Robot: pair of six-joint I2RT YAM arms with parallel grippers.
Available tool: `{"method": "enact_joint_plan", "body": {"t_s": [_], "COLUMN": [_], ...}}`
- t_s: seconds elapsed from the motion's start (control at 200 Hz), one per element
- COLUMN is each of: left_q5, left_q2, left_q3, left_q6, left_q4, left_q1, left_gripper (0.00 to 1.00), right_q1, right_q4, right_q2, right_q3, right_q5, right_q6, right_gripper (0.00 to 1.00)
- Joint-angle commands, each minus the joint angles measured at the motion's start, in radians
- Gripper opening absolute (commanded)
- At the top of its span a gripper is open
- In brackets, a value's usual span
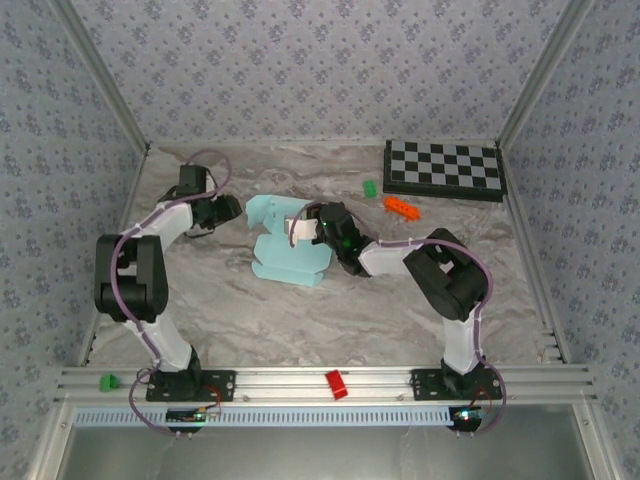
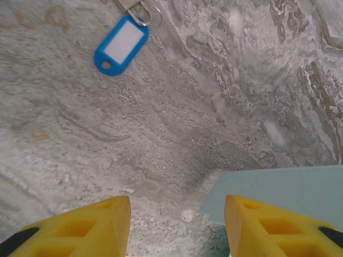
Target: Fold the paper box
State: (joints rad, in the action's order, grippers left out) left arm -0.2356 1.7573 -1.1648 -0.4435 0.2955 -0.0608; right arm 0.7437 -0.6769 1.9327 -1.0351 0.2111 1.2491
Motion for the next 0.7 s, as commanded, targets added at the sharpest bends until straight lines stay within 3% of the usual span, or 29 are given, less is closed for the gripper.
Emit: {"method": "enact_joint_plan", "body": {"t_s": [0.0, 0.24, 0.695], "left_q5": [-0.055, -0.095, -0.222], "left_q2": [0.035, 0.118, 0.077], "left_q3": [-0.055, -0.101, -0.072], "left_q6": [0.047, 0.088, 0.167], "left_q4": [0.023, 0.028, 0.013], "left_q1": [0.000, -0.007, -0.031], "left_gripper": [0.49, 0.49, 0.49], "right_q1": [-0.010, -0.019, -0.023], "right_q4": [0.070, 0.090, 0.104], "right_q2": [-0.018, -0.018, 0.011], "right_q3": [-0.022, -0.033, -0.058], "right_q5": [-0.026, -0.039, -0.035], "right_q6": [-0.007, -0.009, -0.025], "right_gripper": [0.00, 0.00, 0.00]}}
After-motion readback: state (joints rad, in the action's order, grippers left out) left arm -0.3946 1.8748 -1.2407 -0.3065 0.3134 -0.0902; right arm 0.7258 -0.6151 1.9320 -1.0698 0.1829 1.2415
